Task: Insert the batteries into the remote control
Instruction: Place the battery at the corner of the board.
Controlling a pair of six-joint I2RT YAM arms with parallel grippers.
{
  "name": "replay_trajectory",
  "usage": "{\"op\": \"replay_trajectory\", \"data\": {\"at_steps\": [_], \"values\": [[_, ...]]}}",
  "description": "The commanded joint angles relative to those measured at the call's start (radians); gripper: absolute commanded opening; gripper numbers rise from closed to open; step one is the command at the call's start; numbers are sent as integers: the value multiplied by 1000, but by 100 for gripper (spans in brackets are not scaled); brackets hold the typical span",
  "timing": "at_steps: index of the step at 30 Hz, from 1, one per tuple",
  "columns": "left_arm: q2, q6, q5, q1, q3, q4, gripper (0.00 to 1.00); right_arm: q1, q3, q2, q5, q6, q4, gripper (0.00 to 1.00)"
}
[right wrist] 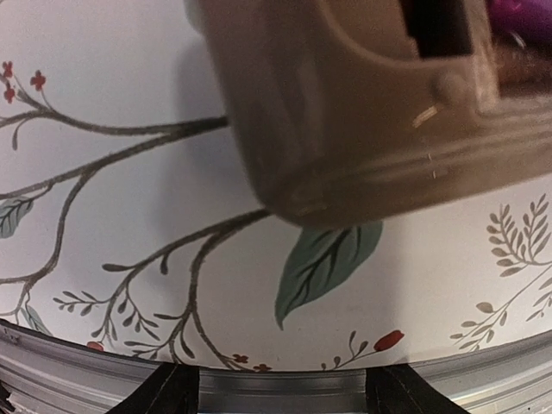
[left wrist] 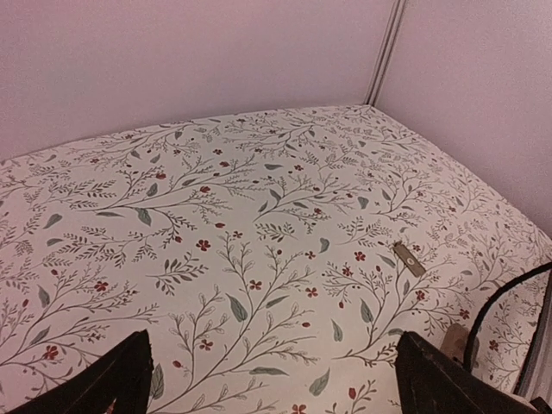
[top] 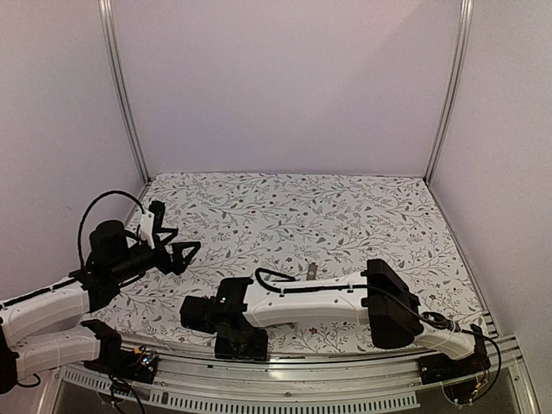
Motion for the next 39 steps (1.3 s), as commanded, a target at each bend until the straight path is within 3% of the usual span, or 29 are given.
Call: {"op": "replay_trajectory", "data": {"at_steps": [1, 10, 16, 19, 22, 26, 32, 39], "values": [[-7, -13, 5, -10, -24, 23, 98, -24, 18, 123, 77, -24, -57, 64], [3, -16, 12, -11, -29, 32, 98, -36, -33, 147, 87, -24, -157, 62], [7, -19, 13, -9, -31, 35, 98, -35, -221, 20, 107, -26, -17, 44], [5, -21, 12, -7, -31, 34, 98, -35, -221, 20, 99, -28, -5, 42], [6, -22, 15, -8, -31, 34, 98, -36, -208, 28, 104, -48, 2, 32], [7, -21, 14, -7, -31, 34, 98, -34, -206, 5, 121, -57, 17, 25], [10, -19, 17, -7, -31, 36, 98, -9, -241, -97, 134, -95, 104, 21], [8, -22, 20, -3, -34, 39, 98, 7, -255, -171, 158, -100, 86, 20]]}}
